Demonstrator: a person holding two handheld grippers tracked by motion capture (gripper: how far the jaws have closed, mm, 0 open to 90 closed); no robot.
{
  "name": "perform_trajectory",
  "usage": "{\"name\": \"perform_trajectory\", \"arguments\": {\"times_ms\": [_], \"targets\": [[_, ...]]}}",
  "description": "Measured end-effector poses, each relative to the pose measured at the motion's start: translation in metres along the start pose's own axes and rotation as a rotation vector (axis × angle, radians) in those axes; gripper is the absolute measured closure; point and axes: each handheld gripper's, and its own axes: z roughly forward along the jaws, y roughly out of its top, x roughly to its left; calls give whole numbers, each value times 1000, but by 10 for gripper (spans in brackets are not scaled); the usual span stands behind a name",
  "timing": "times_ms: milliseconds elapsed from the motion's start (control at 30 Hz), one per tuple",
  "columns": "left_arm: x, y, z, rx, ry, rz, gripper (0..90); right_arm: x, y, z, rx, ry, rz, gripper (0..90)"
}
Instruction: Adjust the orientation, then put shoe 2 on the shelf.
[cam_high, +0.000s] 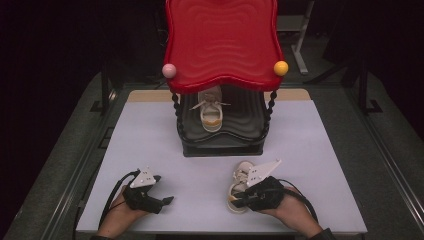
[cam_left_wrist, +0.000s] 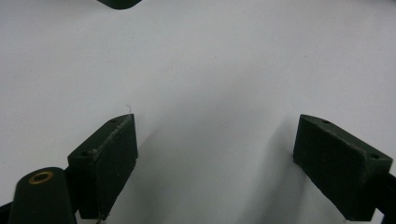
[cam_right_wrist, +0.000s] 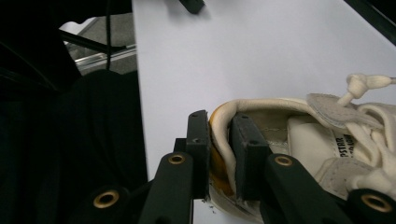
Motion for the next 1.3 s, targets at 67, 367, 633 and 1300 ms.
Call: {"name": "perform_trajectory", "arguments": {"times_ms": [67,367,633,1300], "targets": [[0,0,0,0,0,0,133,4,4,-2,-10,5,-22,782],[0,0,0,1,0,1,133,20,32,-21,-39,35,-100,779],[0,0,0,1,0,1,133,18,55,-40,-43,35,-142,779],[0,0,0,2,0,1,133,-17,93,-68,-28,-47,-211,778]]}}
